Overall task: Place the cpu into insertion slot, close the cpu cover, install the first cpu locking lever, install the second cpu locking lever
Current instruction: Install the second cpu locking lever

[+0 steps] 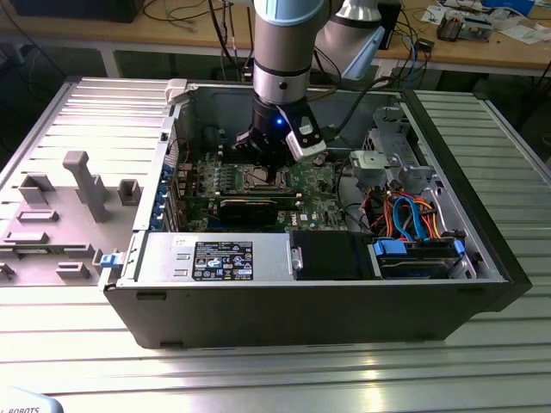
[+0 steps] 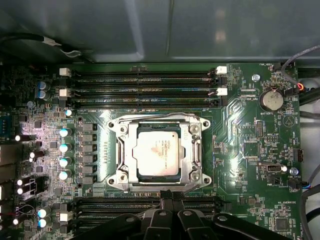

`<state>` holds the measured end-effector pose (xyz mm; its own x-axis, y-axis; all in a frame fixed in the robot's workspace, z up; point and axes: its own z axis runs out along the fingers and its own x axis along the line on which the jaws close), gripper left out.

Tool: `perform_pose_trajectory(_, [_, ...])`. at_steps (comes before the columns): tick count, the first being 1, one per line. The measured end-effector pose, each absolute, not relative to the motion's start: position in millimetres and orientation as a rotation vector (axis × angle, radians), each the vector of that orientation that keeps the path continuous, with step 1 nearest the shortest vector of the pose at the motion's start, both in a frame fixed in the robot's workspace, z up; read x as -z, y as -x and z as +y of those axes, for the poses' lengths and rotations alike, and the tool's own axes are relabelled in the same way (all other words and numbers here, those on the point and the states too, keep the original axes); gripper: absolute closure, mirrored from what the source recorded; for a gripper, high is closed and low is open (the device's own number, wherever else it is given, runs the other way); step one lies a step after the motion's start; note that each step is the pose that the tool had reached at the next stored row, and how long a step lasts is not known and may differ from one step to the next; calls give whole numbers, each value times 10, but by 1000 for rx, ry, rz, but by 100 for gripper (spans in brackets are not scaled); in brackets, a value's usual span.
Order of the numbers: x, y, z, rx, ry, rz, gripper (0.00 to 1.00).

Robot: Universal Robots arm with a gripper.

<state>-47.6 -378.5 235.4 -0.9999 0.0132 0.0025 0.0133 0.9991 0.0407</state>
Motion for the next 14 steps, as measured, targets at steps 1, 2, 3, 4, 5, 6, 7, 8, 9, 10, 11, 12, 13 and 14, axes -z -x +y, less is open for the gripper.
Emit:
perform_pose_trajectory(1, [-2354,476,-3785,64,21,-3139,89])
perform_pose_trajectory(2, [-2354,476,-3785,64,21,-3139,89])
perform_pose_trajectory(3, [-2354,476,-3785,64,21,-3139,89])
perform_pose_trajectory(4, [-2354,476,-3785,64,21,-3139,89])
perform_pose_trajectory(5, [-2354,476,-3785,64,21,-3139,89])
perform_pose_trajectory(6, [-2354,476,-3785,64,21,-3139,89])
perform_pose_trajectory(7, [-2354,476,-3785,64,21,-3139,89])
perform_pose_trajectory(8, [-2354,476,-3785,64,21,-3139,89])
perform_pose_trajectory(9, [-2354,476,-3786,64,21,-3139,89])
perform_pose_trajectory(10, [-2354,476,-3786,64,21,-3138,89])
perform_pose_trajectory(11, [-2356,475,-3787,63,21,-3132,89])
perform_pose_trajectory(12, [-2356,476,-3786,63,21,-3125,89])
perform_pose_trajectory(13, [-2356,476,-3786,63,21,-3116,89])
perform_pose_trajectory(14, [-2356,476,-3788,63,22,-3108,89])
